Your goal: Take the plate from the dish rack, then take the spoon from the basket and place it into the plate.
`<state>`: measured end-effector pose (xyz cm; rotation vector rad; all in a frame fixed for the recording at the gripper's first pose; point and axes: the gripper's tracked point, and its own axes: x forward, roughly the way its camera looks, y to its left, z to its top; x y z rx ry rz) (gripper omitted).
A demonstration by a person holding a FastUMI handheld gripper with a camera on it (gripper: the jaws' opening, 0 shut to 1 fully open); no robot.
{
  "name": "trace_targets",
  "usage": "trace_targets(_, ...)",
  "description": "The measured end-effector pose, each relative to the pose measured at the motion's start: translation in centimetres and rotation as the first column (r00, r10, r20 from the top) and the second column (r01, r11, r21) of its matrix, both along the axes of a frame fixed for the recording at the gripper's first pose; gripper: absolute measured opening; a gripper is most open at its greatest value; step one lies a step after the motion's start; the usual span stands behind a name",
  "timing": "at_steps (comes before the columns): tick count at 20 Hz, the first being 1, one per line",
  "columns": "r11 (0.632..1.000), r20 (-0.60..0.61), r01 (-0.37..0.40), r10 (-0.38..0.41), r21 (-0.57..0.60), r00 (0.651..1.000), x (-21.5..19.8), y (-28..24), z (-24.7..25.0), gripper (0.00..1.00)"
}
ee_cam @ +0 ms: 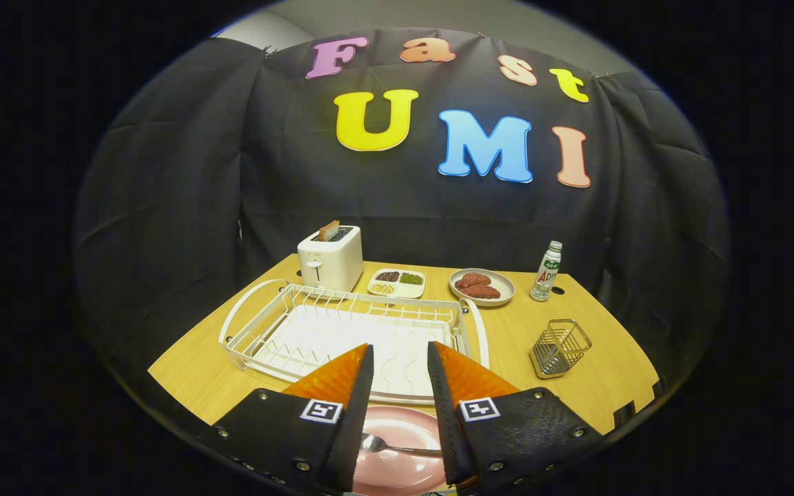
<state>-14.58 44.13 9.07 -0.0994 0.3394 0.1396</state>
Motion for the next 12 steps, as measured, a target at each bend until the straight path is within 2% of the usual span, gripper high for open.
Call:
trace_targets(6,0.998,0.089,0.059,-0.059,0.008,0.994,2.2,-4.3,4.8,0.47)
trace_targets(12,0.993,0.256,0.115,-0.120,0.036,0.959,5.6,-10.3,13.0,0.47)
